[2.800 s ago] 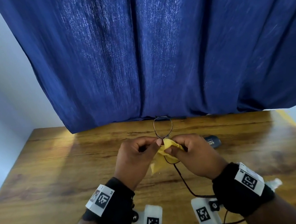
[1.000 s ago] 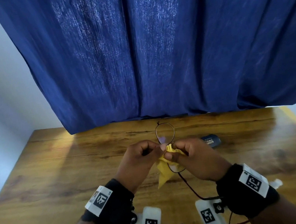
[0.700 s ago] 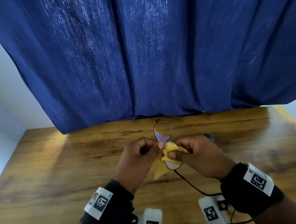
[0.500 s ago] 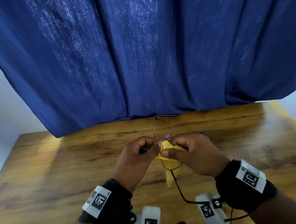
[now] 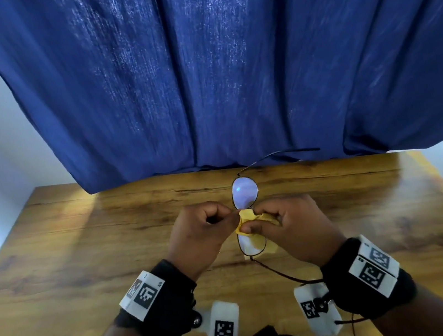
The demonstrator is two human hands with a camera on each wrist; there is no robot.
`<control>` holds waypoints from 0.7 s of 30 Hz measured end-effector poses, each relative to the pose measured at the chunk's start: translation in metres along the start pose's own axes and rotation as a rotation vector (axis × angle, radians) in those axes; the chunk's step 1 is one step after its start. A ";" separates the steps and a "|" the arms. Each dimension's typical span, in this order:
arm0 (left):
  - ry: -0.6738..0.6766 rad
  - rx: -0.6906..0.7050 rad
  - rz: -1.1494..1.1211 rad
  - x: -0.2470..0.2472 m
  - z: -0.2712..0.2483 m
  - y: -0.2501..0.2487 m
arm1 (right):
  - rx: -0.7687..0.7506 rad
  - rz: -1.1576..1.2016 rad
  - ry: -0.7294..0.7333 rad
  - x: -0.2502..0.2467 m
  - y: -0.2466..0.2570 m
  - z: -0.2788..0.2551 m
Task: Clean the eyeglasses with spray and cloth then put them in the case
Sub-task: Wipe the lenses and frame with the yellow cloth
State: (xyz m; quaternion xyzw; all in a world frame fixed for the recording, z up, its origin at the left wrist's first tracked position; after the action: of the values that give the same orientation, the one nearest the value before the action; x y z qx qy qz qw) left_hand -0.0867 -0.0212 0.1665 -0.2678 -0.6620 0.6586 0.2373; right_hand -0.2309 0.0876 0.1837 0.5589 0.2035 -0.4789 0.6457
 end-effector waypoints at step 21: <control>-0.024 -0.020 -0.120 -0.054 -0.001 0.010 | -0.190 -0.143 -0.115 0.037 0.044 0.018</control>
State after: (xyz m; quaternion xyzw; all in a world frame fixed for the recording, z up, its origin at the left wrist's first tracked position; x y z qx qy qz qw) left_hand -0.0456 -0.0566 0.1586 -0.2221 -0.6863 0.6395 0.2659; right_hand -0.1815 0.0530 0.1830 0.4509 0.2502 -0.5334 0.6705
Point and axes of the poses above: each hand's wrist, its own z-axis towards the middle knuckle, its own x-axis out of the palm, y = z × x, the point moved 5 cm from there along z, towards the middle knuckle, and after that the axes turned 13 degrees about -z, right-handed, at the moved point
